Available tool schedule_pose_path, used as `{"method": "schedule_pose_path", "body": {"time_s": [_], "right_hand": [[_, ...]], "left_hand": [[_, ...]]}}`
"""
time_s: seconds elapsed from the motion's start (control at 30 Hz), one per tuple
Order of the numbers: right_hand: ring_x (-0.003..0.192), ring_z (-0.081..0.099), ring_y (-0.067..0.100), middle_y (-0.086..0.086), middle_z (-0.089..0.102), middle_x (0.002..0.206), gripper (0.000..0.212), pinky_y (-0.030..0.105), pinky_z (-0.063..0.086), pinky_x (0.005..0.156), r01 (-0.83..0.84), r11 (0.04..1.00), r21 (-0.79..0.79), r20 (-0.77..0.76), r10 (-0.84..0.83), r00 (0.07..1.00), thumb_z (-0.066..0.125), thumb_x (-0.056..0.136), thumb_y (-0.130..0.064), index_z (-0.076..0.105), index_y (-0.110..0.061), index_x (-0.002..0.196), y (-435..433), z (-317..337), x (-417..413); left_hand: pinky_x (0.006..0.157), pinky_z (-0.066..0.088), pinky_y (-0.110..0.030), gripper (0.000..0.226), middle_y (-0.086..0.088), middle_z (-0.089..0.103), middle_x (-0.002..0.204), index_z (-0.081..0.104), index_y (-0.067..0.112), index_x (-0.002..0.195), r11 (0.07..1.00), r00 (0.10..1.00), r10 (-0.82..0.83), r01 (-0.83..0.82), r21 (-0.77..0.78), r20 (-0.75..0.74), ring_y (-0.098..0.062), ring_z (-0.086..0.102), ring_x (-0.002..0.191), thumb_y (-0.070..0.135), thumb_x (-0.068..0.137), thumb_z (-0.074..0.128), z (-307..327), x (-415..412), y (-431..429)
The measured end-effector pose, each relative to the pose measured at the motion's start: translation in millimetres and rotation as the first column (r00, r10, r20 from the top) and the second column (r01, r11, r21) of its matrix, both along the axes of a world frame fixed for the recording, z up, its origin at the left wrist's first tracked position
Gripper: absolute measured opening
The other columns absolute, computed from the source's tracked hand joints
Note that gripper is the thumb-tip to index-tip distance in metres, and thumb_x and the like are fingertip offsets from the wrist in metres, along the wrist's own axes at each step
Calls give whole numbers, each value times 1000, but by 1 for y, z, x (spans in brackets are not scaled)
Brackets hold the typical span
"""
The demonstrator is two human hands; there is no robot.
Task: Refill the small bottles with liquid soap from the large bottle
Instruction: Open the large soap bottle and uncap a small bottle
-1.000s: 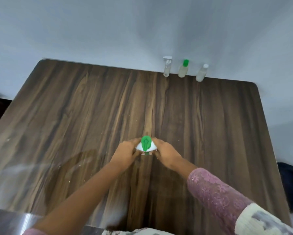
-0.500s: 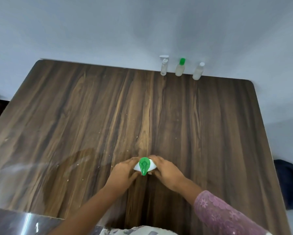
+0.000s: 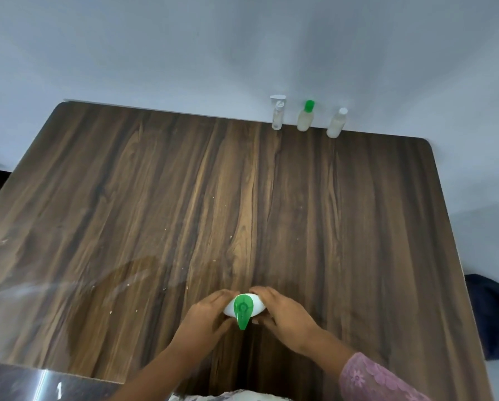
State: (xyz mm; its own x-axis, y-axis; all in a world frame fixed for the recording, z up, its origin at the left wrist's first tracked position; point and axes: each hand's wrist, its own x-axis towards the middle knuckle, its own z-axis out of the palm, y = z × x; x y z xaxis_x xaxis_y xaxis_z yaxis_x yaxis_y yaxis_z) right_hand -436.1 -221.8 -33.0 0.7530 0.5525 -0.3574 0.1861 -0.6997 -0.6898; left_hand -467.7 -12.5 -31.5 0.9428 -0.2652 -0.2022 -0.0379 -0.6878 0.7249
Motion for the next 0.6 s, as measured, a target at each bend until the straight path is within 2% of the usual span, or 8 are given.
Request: {"method": "schedule_pose_path", "body": {"time_s": [0.07,0.17,0.23,0.3,0.4,0.5,0.6], "right_hand": [[125,48,19,-1,38,148,65,35,40,105,-36,998,-58,-26,35,999,58,91,-19,25,-21,147,-4,-2,2],[129,44,19,-3,22,155,76,31,38,106,-60,992,-108,-91,50,995,49,90,-2,11,-26,151,-15,0,14],[127,45,17,-4,20,155,76,28,38,103,-33,992,-121,-109,20,994,45,89,1,11,-27,151,-24,0,27],[121,49,12,-5,25,151,70,23,41,99,27,995,-101,-105,-37,994,46,91,-3,16,-26,150,-31,-1,43],[106,54,6,-4,37,143,61,22,46,91,140,989,-41,-41,-142,989,53,93,-12,27,-24,146,-38,-2,78],[96,58,9,-1,45,135,55,21,47,85,266,964,12,20,-266,964,57,91,-12,37,-18,142,-40,-3,123],[86,61,14,4,52,129,51,10,41,72,391,916,92,57,-397,916,60,88,-7,44,-13,136,-38,-4,173]], "left_hand": [[96,47,-28,55,11,55,125,50,24,130,1000,1000,-22,22,22,-16,-6,55,112,40,78,58,2,1,1],[107,28,-14,78,19,27,141,23,32,143,981,976,-179,187,54,-125,1,34,129,26,80,69,-2,9,15],[108,24,-12,86,21,14,148,11,33,147,947,934,-286,310,89,-213,2,25,134,20,82,66,-5,20,28],[110,24,-15,82,21,9,150,9,37,147,922,914,-332,367,123,-234,0,24,137,15,86,60,-6,35,39],[112,24,-18,76,19,15,147,13,39,143,933,938,-289,322,164,-193,-3,28,135,16,88,60,-8,73,47],[104,42,-30,71,13,34,140,21,44,136,975,977,-172,188,122,-128,-5,45,121,20,86,66,-5,123,43],[102,43,-30,61,8,42,131,34,30,138,997,993,-65,69,36,-100,-7,49,114,17,87,65,4,179,23]]}}
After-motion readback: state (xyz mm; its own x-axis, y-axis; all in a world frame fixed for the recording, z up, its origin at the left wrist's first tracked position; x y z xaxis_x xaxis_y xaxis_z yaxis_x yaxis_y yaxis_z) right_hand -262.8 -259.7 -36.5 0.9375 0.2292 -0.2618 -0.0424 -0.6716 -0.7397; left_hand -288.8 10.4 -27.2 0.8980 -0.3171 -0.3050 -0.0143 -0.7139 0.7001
